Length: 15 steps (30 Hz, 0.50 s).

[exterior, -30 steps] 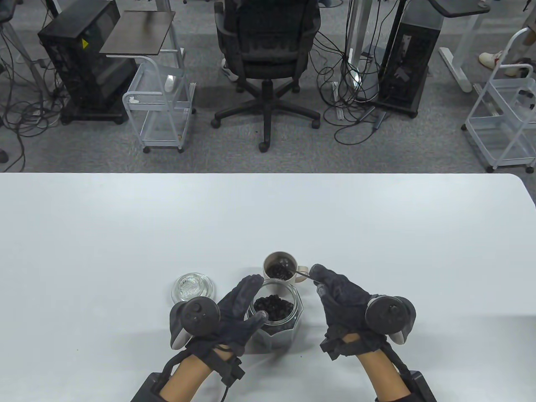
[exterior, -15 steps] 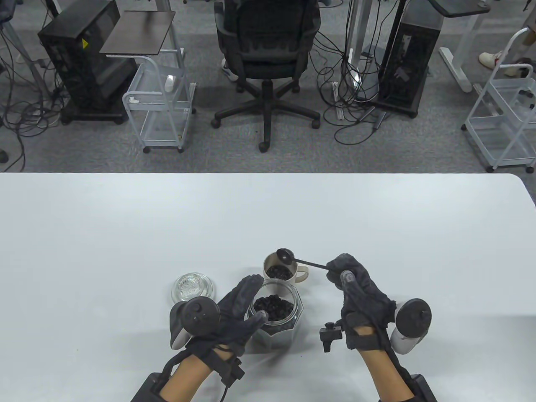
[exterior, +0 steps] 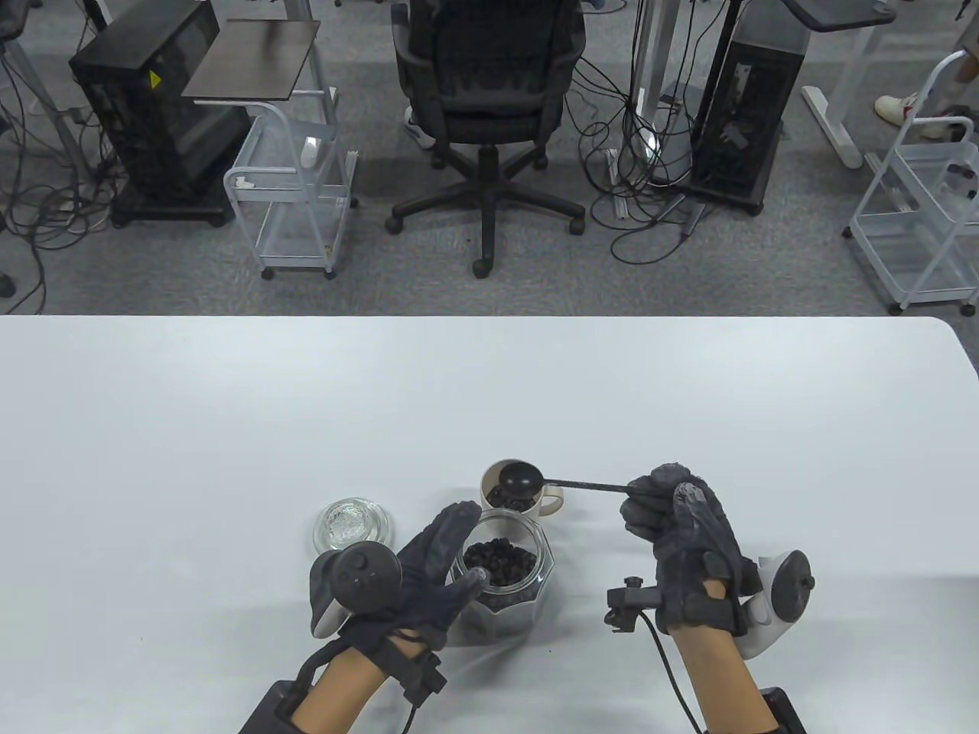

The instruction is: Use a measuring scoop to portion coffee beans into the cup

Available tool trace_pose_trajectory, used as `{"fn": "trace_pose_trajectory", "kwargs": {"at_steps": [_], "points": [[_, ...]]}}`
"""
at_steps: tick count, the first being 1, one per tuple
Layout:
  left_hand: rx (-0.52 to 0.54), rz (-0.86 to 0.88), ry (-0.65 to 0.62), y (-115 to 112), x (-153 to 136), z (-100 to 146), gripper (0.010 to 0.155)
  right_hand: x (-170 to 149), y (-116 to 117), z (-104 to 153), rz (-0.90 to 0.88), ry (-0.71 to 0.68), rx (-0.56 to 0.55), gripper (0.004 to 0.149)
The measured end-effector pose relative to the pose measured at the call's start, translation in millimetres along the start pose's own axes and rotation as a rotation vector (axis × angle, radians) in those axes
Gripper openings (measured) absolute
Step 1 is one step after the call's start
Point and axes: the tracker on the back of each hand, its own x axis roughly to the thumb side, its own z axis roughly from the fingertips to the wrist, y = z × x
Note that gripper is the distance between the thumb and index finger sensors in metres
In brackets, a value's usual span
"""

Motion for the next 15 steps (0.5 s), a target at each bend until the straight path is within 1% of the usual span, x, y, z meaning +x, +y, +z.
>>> {"fn": "trace_pose_trajectory", "kwargs": {"at_steps": [5, 11, 12, 15], "points": [[0.003, 0.0, -0.001, 0.1, 0.1, 0.0, 0.086, 9.5, 5.4, 1.9, 0.086, -0.098, 0.035, 0.04], [0.002, 0.0, -0.001, 0.1, -0.2, 0.1, 0.085, 22.7, 23.0, 8.1, 0.271, -0.291, 0.17, 0.039], [0.002, -0.001, -0.001, 0.2, -0.1, 0.1, 0.085, 25.2, 27.4, 10.5, 0.3, -0.348, 0.195, 0.039], [-0.001, -0.002, 0.001, 0.3, -0.2, 0.2, 0.085, 29.5, 40.0, 18.5, 0.391, -0.46, 0.261, 0.039]]}}
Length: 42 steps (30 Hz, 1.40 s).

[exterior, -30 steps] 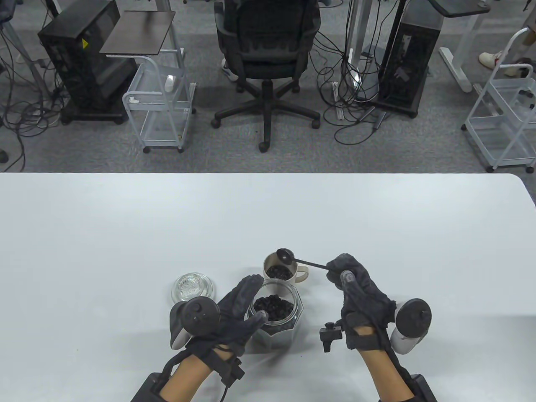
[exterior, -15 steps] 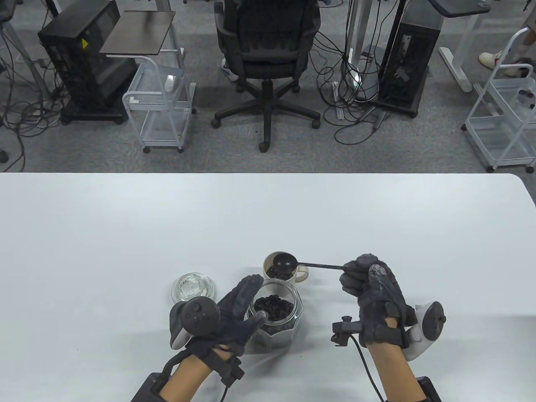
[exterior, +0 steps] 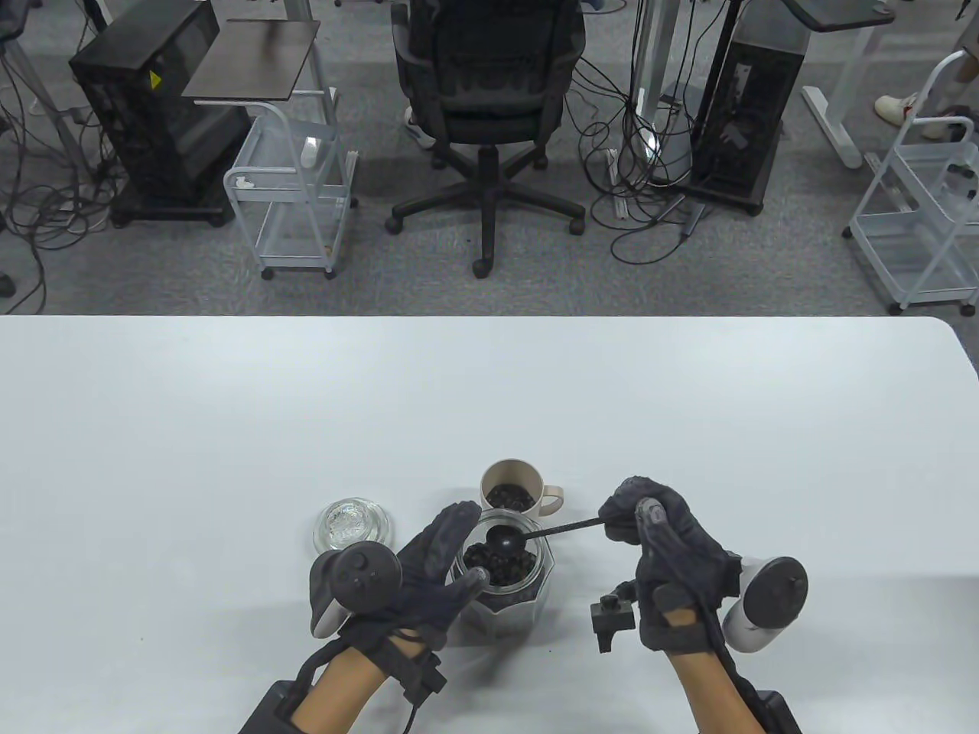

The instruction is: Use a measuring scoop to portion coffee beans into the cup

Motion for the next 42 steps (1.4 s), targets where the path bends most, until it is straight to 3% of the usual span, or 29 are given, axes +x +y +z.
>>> {"fn": "trace_pose_trajectory", "kwargs": {"at_steps": [5, 11, 29, 42], "points": [[0.002, 0.001, -0.003, 0.0, 0.0, -0.2, 0.085, 12.7, 18.4, 4.2, 0.143, -0.155, 0.12, 0.039], [0.004, -0.002, -0.004, 0.0, -0.2, -0.3, 0.086, 12.3, 31.2, 7.8, 0.266, -0.224, 0.225, 0.039], [0.004, 0.001, -0.003, -0.2, -0.4, -0.5, 0.086, -7.0, 53.9, 13.2, 0.357, -0.099, 0.454, 0.039], [0.008, -0.024, -0.003, 0.2, 0.2, -0.5, 0.086, -11.2, 56.0, 12.7, 0.281, 0.023, 0.441, 0.04]]}}
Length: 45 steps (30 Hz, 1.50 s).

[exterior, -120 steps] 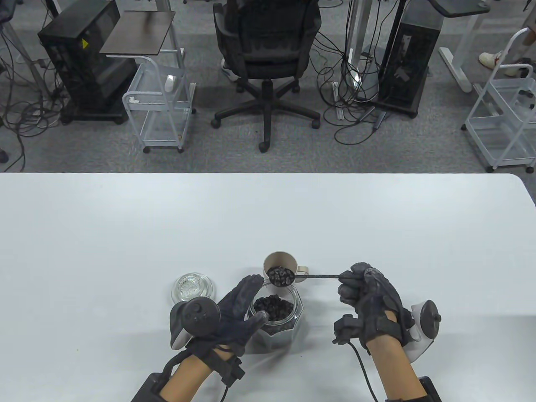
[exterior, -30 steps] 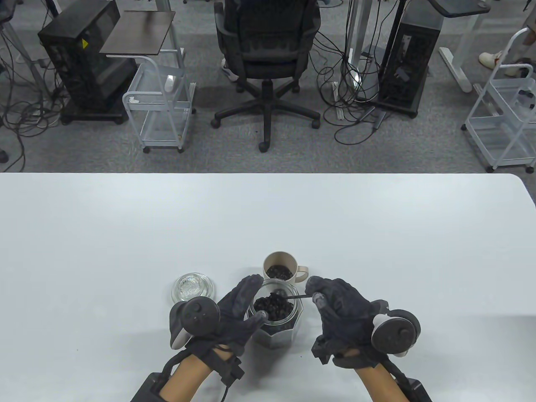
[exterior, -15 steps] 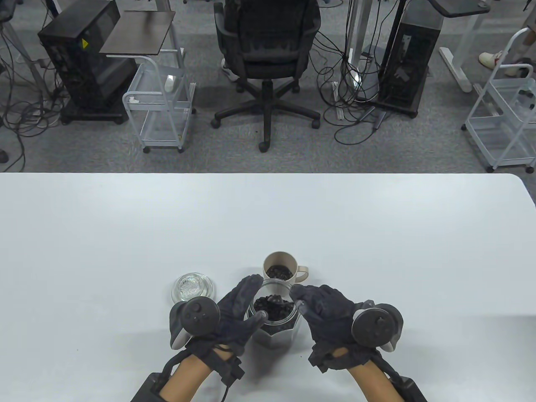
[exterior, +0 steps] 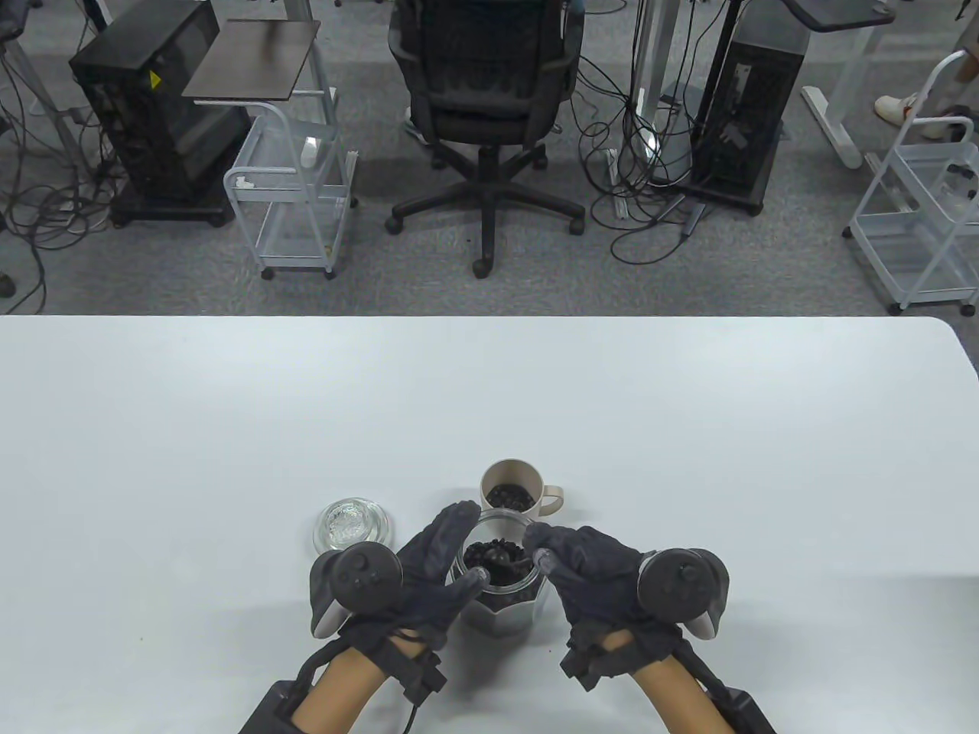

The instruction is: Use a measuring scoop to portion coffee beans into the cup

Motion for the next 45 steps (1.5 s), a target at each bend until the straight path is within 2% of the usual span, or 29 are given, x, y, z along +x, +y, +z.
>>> {"fn": "trace_pose_trajectory", "kwargs": {"at_steps": [3, 9, 22, 28, 45], "points": [[0.0, 0.0, 0.001, 0.0, 0.1, 0.0, 0.086, -3.5, 0.7, 0.2, -0.049, 0.031, -0.013, 0.04], [-0.003, 0.001, 0.004, -0.3, 0.1, 0.2, 0.086, -16.3, 1.0, 4.0, -0.221, 0.121, -0.142, 0.04], [-0.003, 0.008, 0.005, -0.4, 0.6, 0.3, 0.086, -37.8, -10.1, 14.5, -0.388, 0.378, -0.309, 0.039], [-0.006, 0.007, 0.004, -0.1, 0.7, 0.3, 0.086, -50.2, -10.0, 19.5, -0.544, 0.494, -0.343, 0.039], [-0.009, 0.008, 0.01, 0.2, 0.9, 0.2, 0.086, -70.3, -21.6, 27.8, -0.719, 0.644, -0.411, 0.04]]}}
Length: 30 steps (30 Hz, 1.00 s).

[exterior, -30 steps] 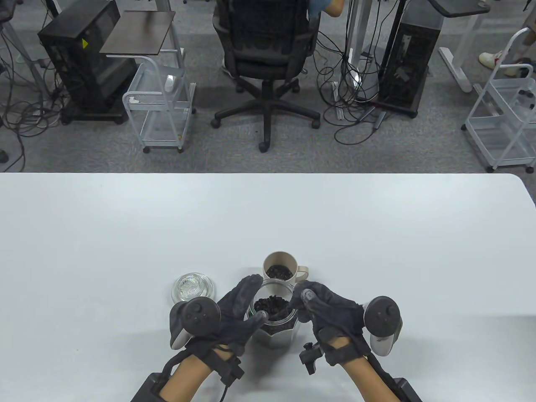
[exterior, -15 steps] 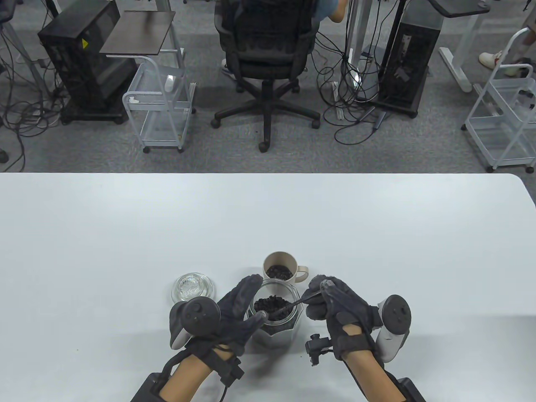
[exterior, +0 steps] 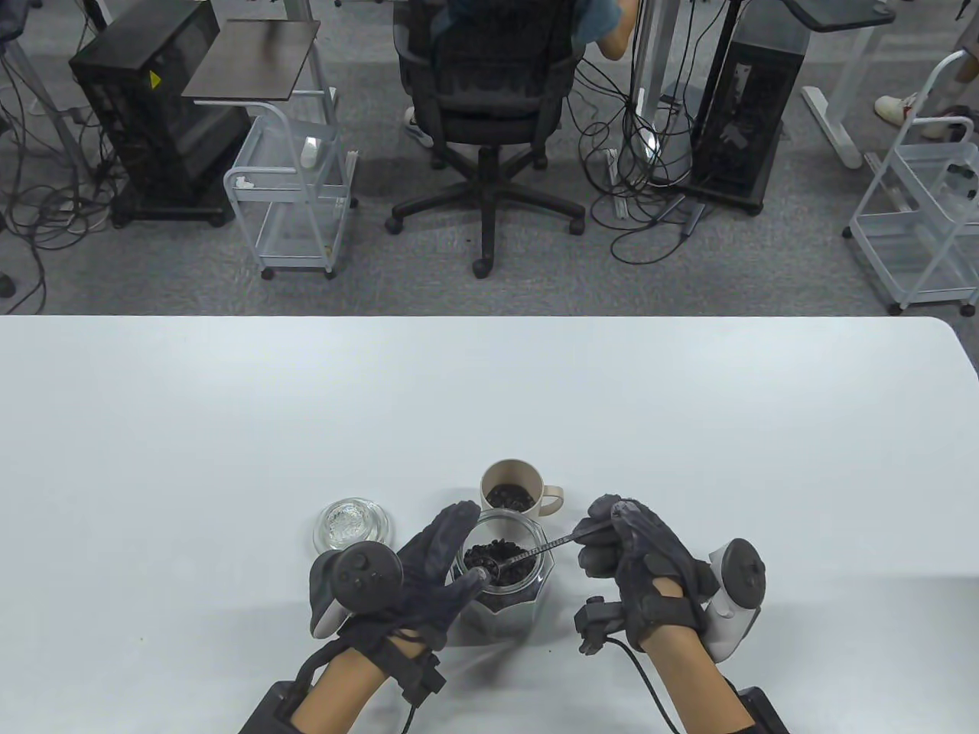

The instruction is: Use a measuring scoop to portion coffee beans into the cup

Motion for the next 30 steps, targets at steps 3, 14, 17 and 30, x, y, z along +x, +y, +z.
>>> {"fn": "trace_pose_trajectory", "kwargs": {"at_steps": [3, 14, 17, 30], "points": [[0.002, -0.002, 0.0, 0.1, 0.2, 0.0, 0.086, 0.5, -3.0, -0.8, -0.01, 0.005, -0.013, 0.04], [-0.004, -0.002, 0.003, 0.4, 0.1, 0.3, 0.085, 1.1, -12.8, -4.6, -0.054, 0.034, -0.044, 0.039], [-0.002, 0.001, 0.002, 0.3, 0.0, 0.3, 0.085, 0.4, -13.9, -5.0, -0.064, 0.043, -0.048, 0.039], [-0.004, -0.001, 0.005, 0.6, 0.0, 0.6, 0.085, 8.8, -20.5, -1.5, -0.169, 0.056, -0.054, 0.04]]}}
